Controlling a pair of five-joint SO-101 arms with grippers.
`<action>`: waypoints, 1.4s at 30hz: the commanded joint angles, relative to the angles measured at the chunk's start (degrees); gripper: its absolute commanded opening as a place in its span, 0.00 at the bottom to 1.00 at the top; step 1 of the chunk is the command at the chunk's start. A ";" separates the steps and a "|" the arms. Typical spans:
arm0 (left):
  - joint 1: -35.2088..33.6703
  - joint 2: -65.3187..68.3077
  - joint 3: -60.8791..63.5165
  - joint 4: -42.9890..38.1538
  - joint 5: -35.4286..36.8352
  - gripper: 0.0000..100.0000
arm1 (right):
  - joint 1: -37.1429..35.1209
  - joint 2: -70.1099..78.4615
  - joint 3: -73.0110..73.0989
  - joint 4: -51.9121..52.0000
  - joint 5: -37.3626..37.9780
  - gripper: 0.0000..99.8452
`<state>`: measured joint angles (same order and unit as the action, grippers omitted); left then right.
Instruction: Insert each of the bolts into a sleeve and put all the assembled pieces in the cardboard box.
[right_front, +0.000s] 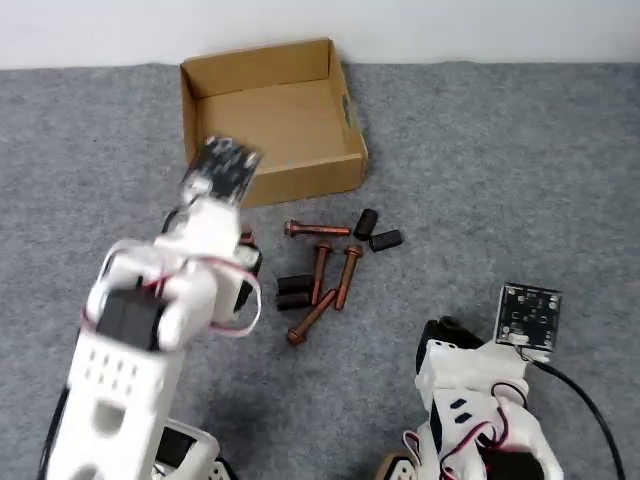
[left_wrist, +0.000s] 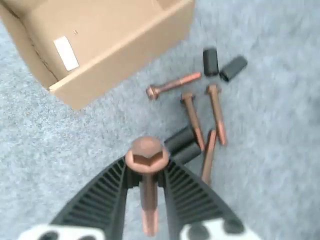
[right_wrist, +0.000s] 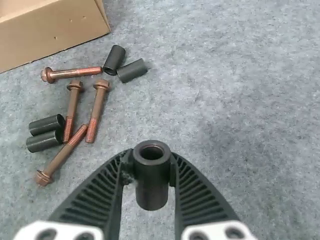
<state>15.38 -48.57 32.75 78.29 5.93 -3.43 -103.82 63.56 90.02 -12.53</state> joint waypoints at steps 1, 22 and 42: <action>0.26 -12.48 6.46 -5.80 6.51 0.00 | -3.56 -0.13 -1.49 0.04 -0.26 0.01; 18.81 -55.91 41.36 -35.52 15.38 0.01 | -35.91 0.57 5.45 -21.41 14.86 0.01; 24.09 -55.03 44.26 -38.33 18.11 0.01 | -38.64 0.48 5.63 -22.11 16.26 0.01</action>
<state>39.12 -103.16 77.85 39.52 23.69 -42.02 -102.95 69.80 69.36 3.12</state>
